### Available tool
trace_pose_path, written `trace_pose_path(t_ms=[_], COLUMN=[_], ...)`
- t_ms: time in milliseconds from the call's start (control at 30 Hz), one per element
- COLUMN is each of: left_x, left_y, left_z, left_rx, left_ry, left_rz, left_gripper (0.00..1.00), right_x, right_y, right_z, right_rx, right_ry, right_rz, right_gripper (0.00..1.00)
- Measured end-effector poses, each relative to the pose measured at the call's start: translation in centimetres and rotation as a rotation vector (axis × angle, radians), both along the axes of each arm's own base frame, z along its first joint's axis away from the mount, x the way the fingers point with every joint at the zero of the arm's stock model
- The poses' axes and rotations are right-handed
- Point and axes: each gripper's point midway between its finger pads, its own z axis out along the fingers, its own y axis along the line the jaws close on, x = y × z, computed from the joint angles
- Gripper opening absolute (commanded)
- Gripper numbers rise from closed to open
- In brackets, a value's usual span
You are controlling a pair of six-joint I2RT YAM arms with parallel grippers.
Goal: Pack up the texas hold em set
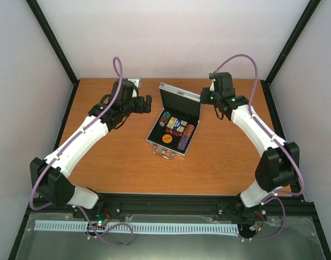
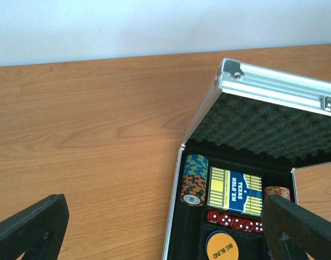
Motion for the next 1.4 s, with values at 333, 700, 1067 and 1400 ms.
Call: trace_pose_path(t_ms=[333,700,1067,1400], left_x=[0.0,-0.2,1.2,-0.8], left_y=[0.0,0.1,-2.0,-3.0], left_z=[0.0,0.1,-7.4,-16.6], left_rx=[0.002,0.001,0.024,0.042], left_ry=[0.001,0.000,0.161,0.369], left_rz=[0.001,0.001,-0.043,-0.098], left_gripper=[1.00,1.00,1.00,1.00], right_x=[-3.9,-10.0,-16.1,-20.5], right_y=[0.9,1.5,9.7,12.0], right_z=[-2.5,-1.2,-4.4,-7.3], right_rx=[0.066,0.121,0.119,0.187], right_ry=[0.089,0.094,0.208,0.294], right_rz=[0.083,0.165,0.491,0.614], right_gripper=[0.03,0.07,1.00,1.00])
